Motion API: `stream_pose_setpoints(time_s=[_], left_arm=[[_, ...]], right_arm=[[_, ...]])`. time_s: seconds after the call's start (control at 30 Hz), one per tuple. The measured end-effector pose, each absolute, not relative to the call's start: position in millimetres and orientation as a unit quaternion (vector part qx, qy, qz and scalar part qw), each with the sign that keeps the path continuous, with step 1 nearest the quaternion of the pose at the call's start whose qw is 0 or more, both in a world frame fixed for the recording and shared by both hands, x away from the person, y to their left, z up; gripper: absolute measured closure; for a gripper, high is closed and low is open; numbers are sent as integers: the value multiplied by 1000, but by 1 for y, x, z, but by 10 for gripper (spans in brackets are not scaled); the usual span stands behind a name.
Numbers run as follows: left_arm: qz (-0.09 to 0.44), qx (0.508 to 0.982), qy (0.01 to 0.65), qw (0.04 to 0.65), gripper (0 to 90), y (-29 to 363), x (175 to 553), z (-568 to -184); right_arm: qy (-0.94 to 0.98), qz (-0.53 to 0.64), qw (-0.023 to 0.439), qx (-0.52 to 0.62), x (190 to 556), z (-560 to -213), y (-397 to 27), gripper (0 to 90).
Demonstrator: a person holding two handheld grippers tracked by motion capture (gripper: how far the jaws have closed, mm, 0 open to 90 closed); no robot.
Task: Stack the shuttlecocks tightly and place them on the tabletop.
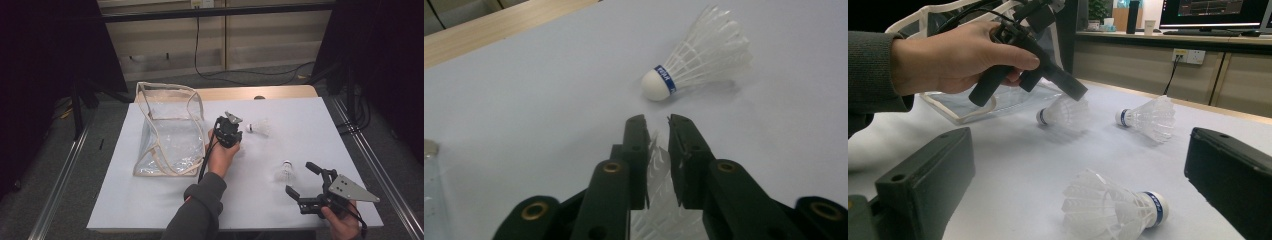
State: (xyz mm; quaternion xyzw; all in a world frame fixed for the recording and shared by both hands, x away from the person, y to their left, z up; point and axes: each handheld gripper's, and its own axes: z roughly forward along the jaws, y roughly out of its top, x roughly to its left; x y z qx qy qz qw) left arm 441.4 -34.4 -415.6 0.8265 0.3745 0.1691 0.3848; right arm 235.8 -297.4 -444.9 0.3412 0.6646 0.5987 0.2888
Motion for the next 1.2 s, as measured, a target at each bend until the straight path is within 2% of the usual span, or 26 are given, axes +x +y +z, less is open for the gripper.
stream_pose_setpoints(time_s=[0.13, 0.3, 1.0, 1.2], left_arm=[[159, 819, 381, 398, 710, -34, 441, -415], [157, 819, 381, 400, 690, -34, 441, -415], [137, 818, 377, 412, 711, -33, 435, -415], [135, 814, 377, 420, 694, -31, 434, -412]], right_arm=[[665, 599, 289, 340, 236, -445, -297, 0], [666, 598, 288, 341, 236, -445, -297, 0], [667, 596, 288, 341, 236, -445, -296, 0], [668, 596, 288, 341, 236, -445, -296, 0]])
